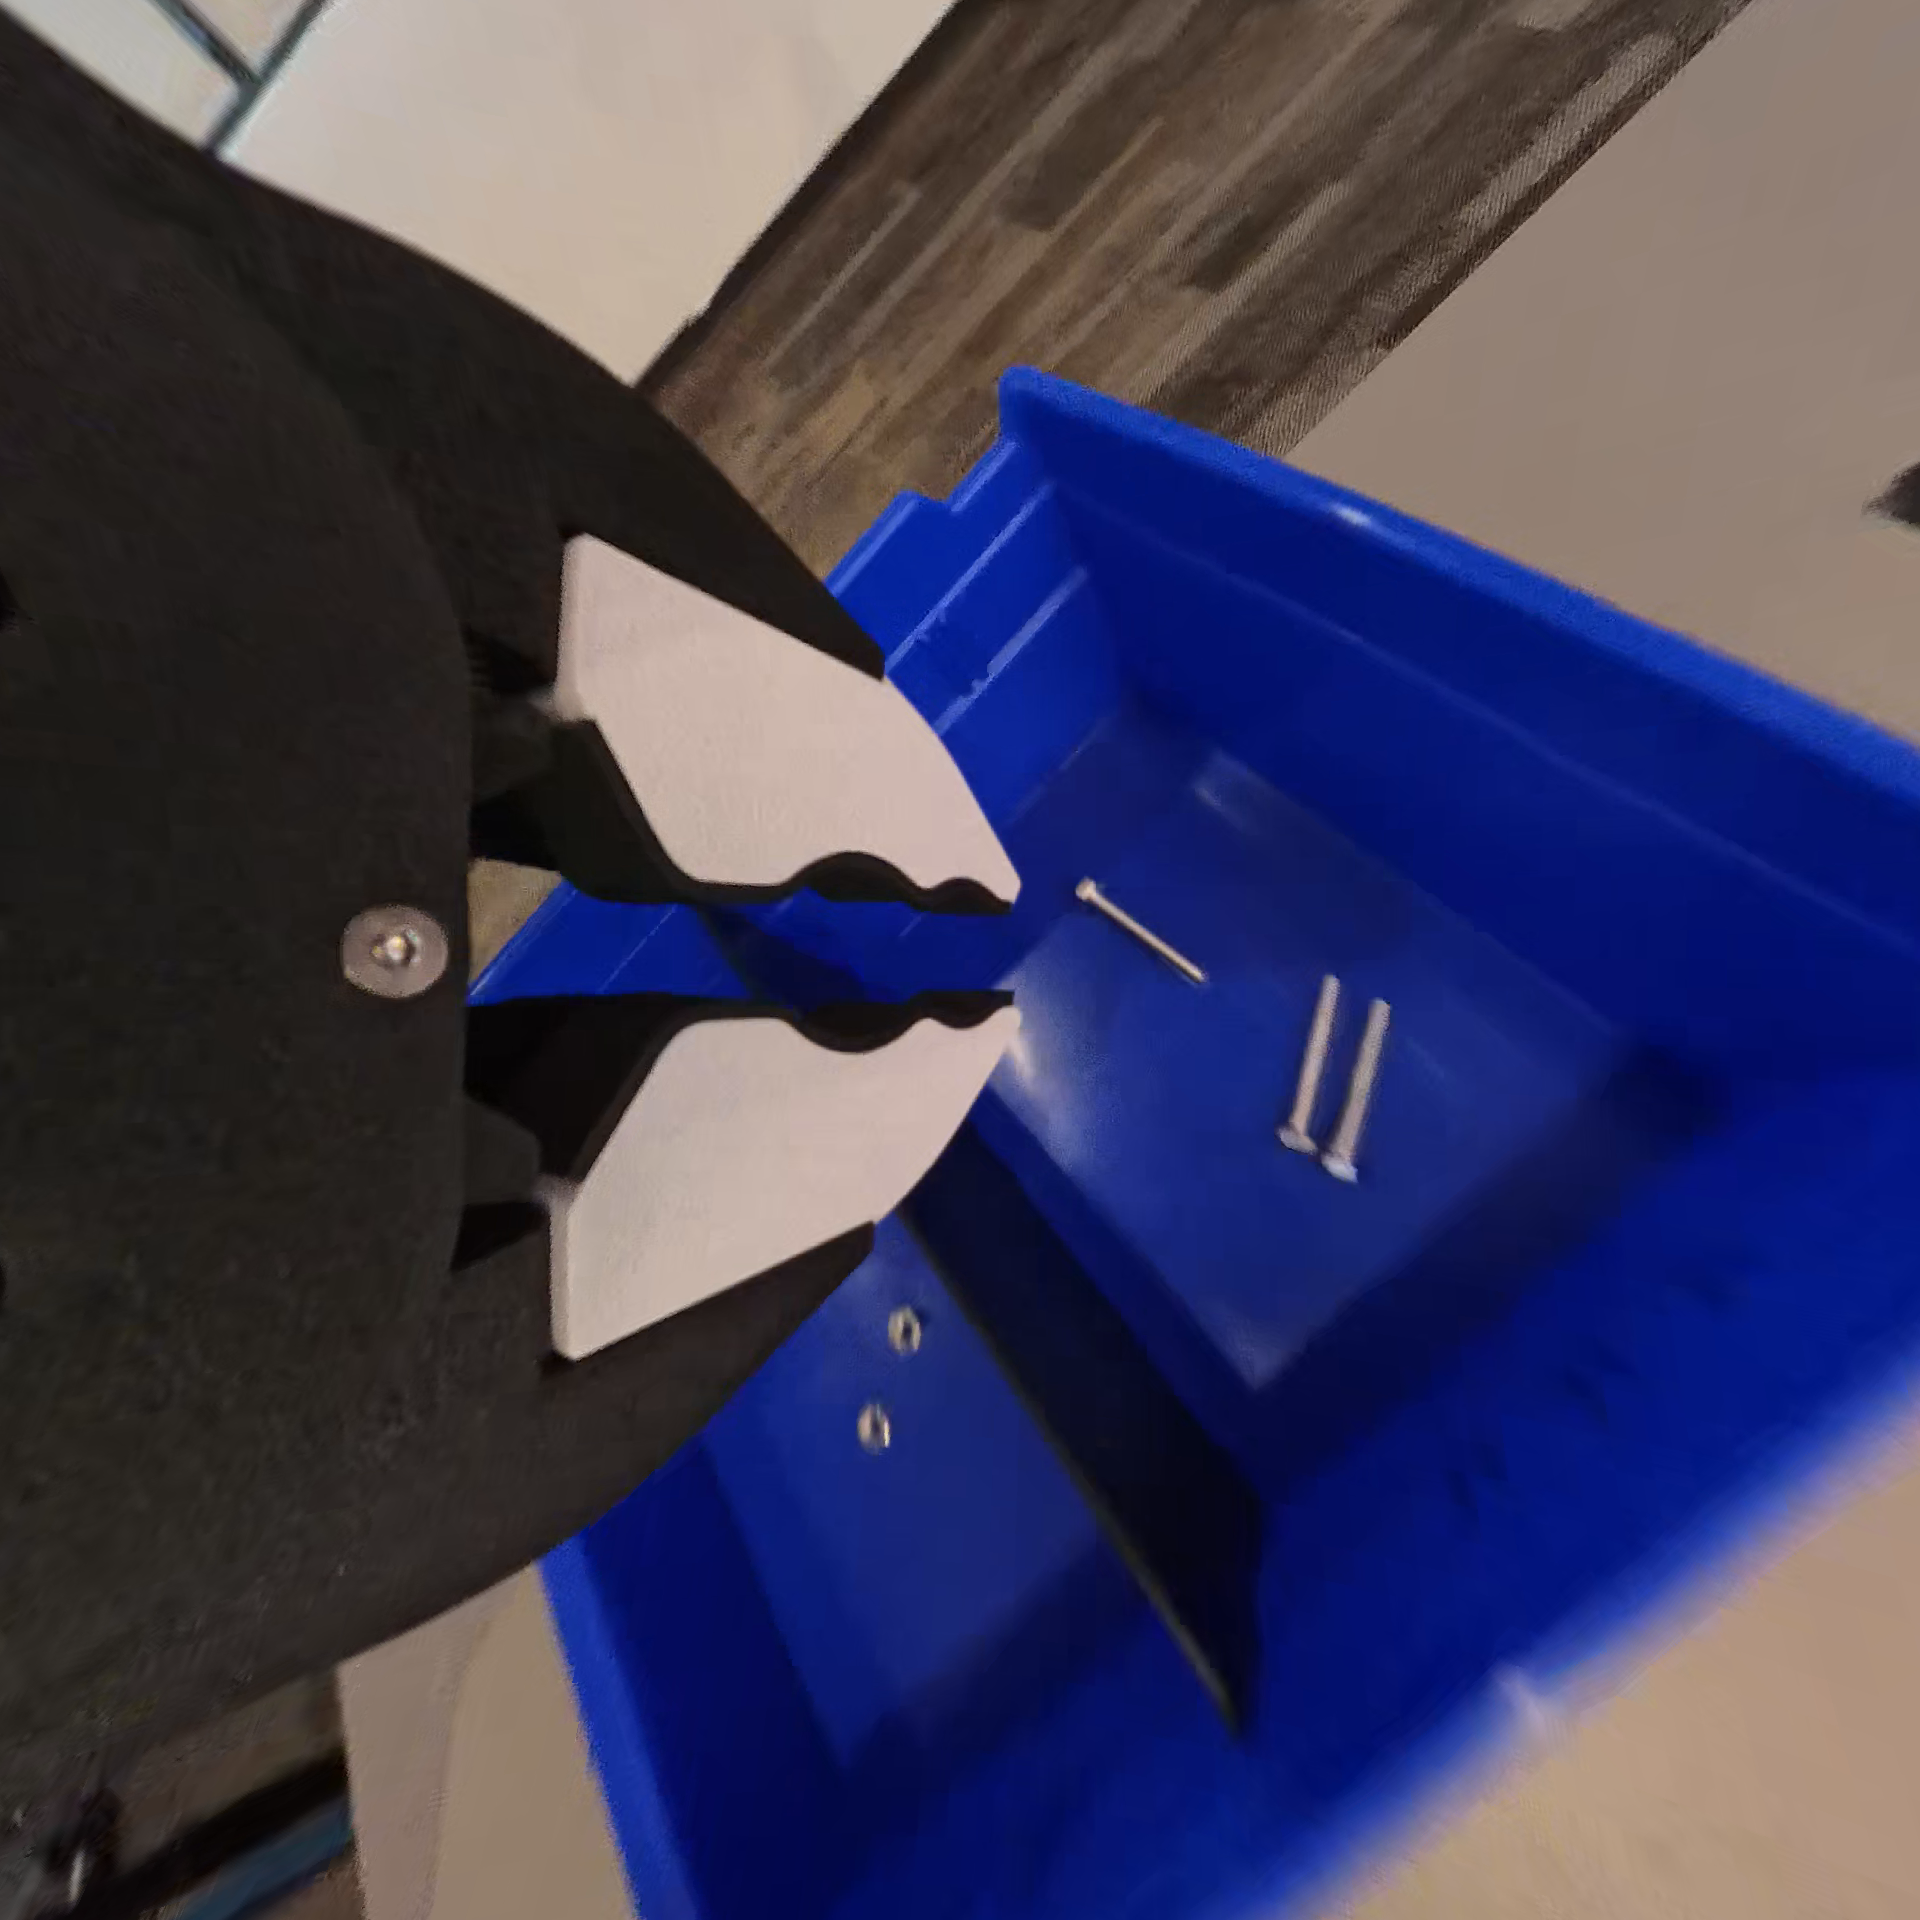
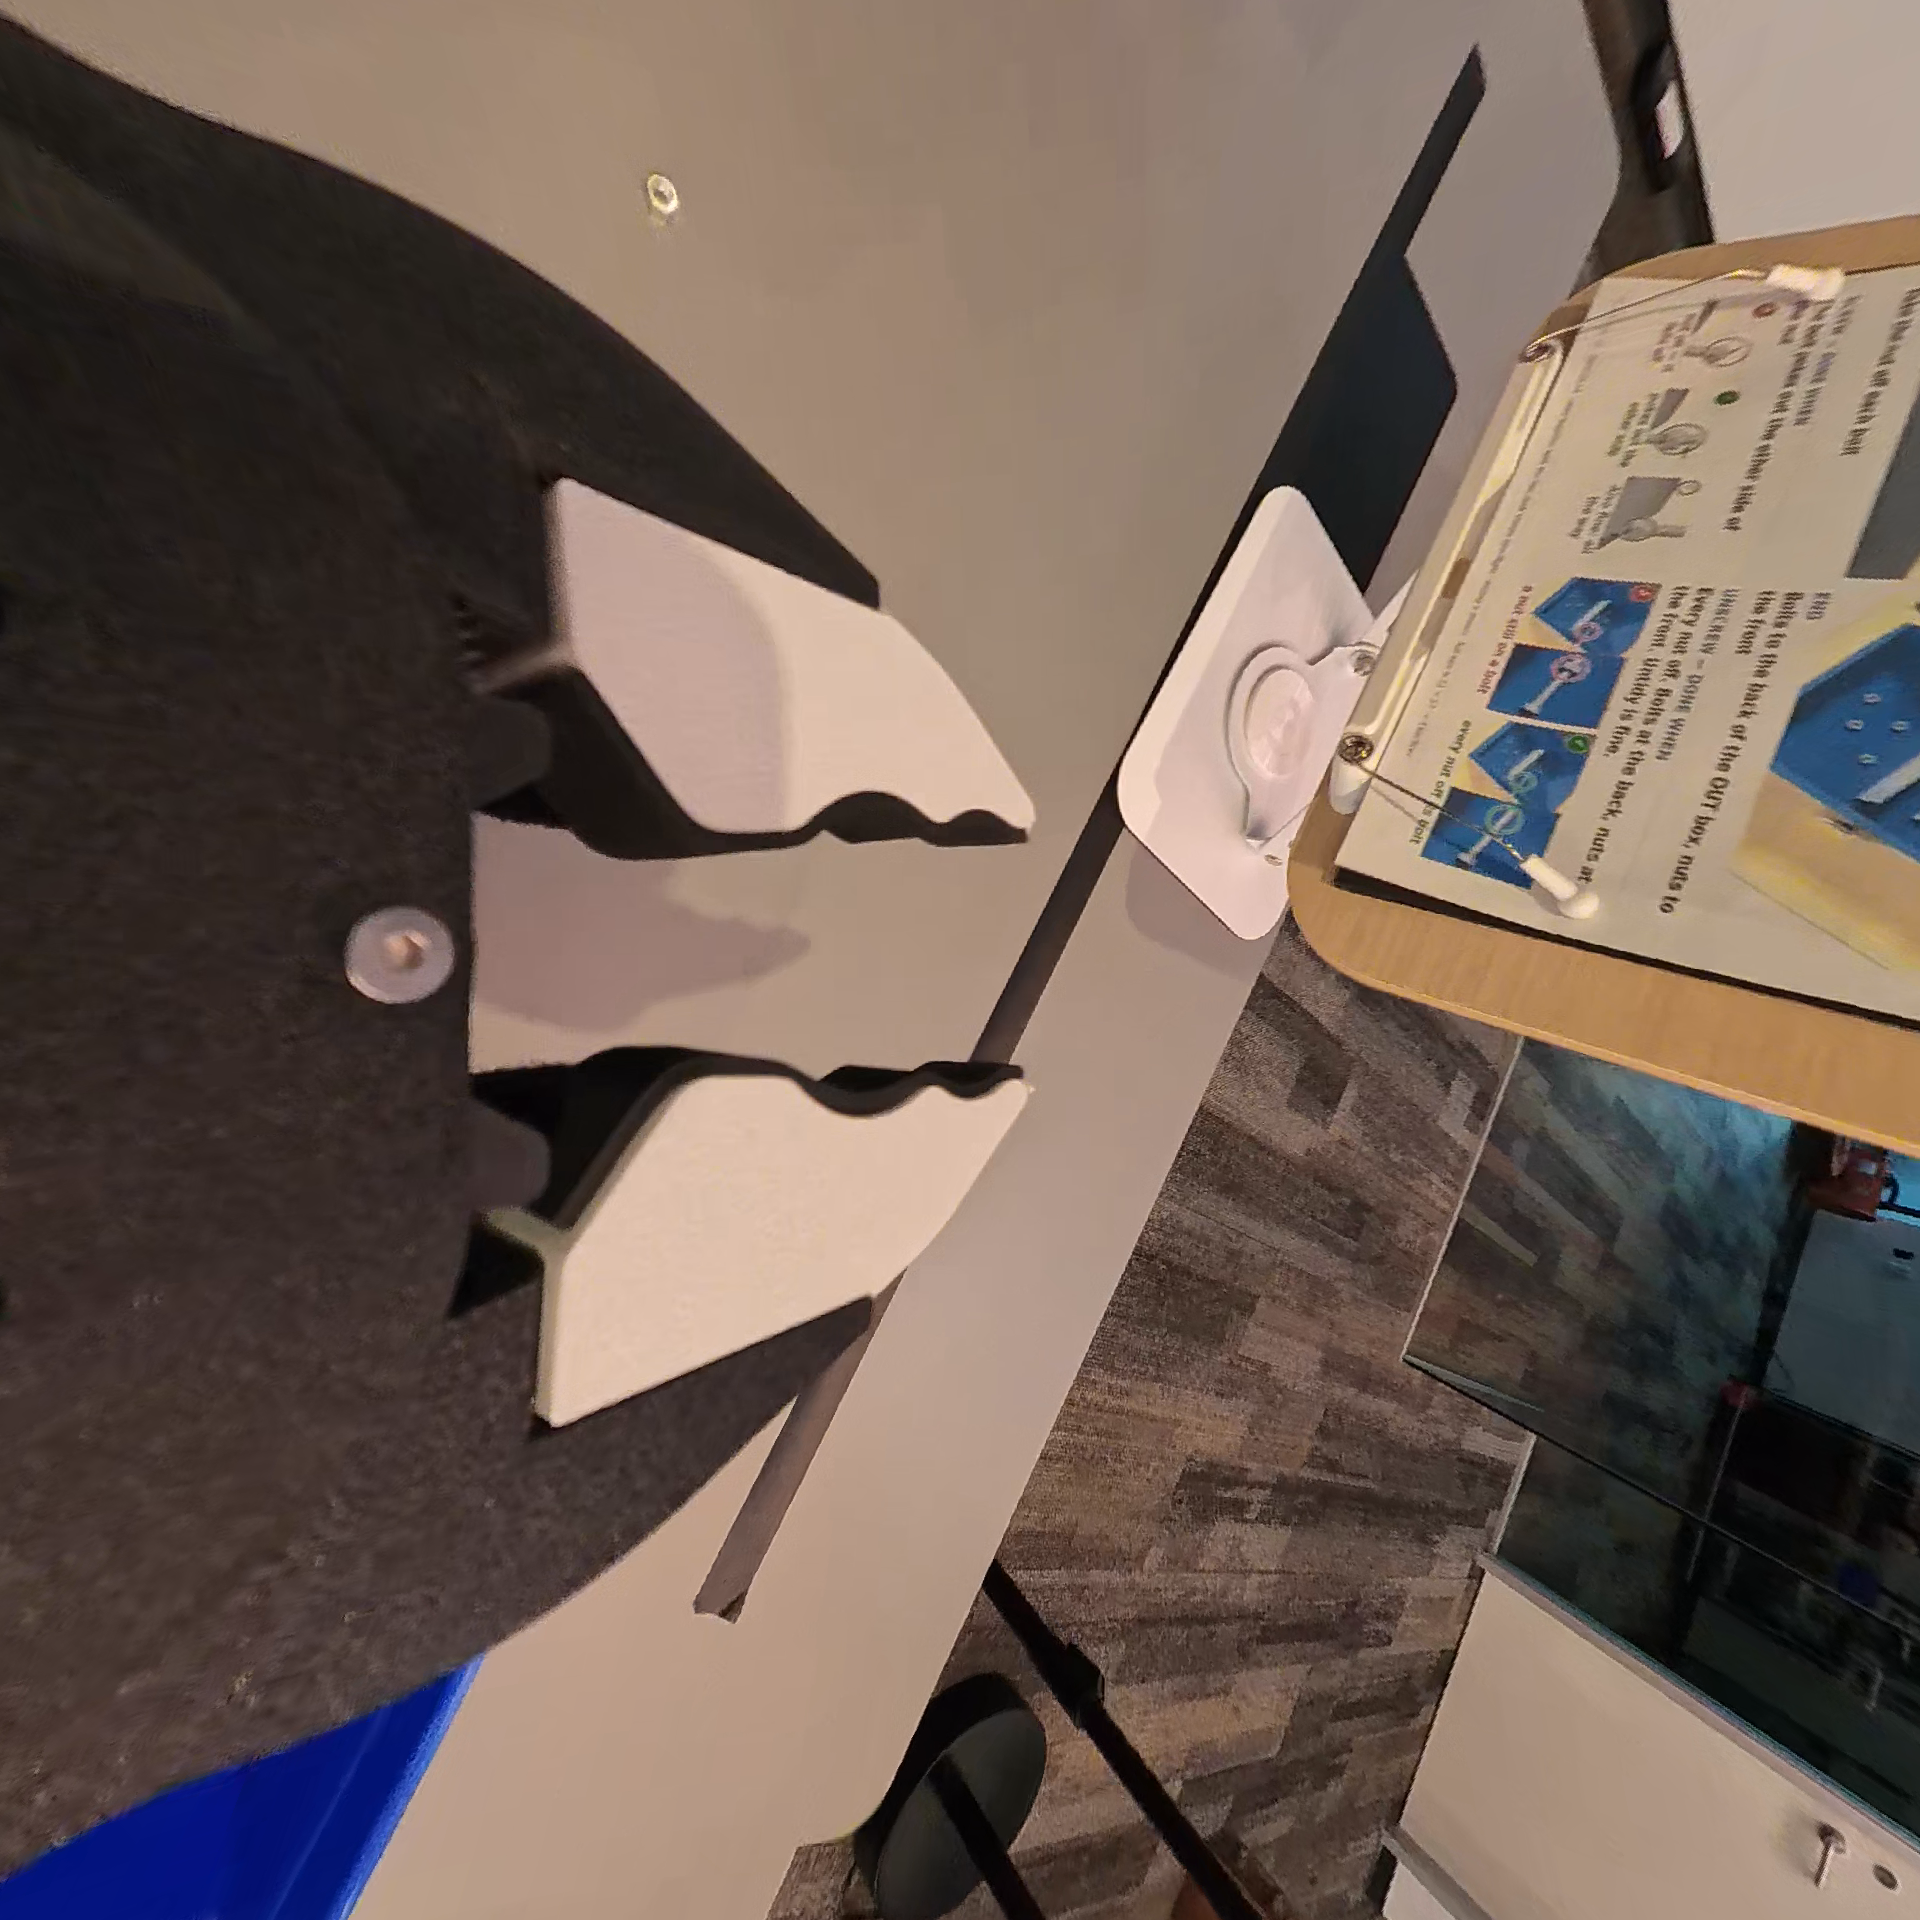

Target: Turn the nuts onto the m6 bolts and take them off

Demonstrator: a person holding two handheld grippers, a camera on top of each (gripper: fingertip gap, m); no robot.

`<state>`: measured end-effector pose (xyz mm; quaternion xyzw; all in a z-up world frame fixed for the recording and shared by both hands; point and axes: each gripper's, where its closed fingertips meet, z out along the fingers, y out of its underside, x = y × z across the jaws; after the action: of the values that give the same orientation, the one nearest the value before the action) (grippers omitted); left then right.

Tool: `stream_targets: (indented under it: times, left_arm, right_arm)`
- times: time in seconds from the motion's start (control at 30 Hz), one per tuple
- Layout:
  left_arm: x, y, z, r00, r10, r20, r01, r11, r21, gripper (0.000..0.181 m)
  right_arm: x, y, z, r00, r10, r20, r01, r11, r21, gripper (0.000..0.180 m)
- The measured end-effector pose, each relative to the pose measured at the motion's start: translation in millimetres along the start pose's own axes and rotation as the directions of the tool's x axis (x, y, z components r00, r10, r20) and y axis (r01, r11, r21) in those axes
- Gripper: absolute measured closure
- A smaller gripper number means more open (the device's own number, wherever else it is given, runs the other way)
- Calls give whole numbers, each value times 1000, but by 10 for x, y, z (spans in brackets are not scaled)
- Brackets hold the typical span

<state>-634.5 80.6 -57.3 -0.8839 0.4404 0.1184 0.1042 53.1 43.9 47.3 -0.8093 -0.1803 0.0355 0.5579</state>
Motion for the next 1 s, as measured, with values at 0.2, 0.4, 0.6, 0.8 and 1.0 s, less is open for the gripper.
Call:
stream_targets:
  times: [0.2,0.4,0.6,0.8,1.0]
  left_arm:
    - [-72,168,544,986,157,-59,-161,985,-69,161]
    - [-51,114,724,940,332,-82,-338,938,-77,159]
    - [-77,139,865,940,317,-122,-327,942,-69,156]
    - [-120,145,942,940,319,-121,-328,942,-71,159]
    - [-58,176,944,940,301,-160,-321,941,-112,175]
  right_arm:
    - [-36,90,102,1000,-7,0,7,999,-49,141]
    - [-73,117,154,1000,-13,5,13,997,-71,141]
    - [-115,123,184,999,-31,9,32,996,-84,141]
    - [-128,148,204,999,-35,18,37,995,-95,142]
    - [-123,139,185,999,-37,22,38,995,-90,142]
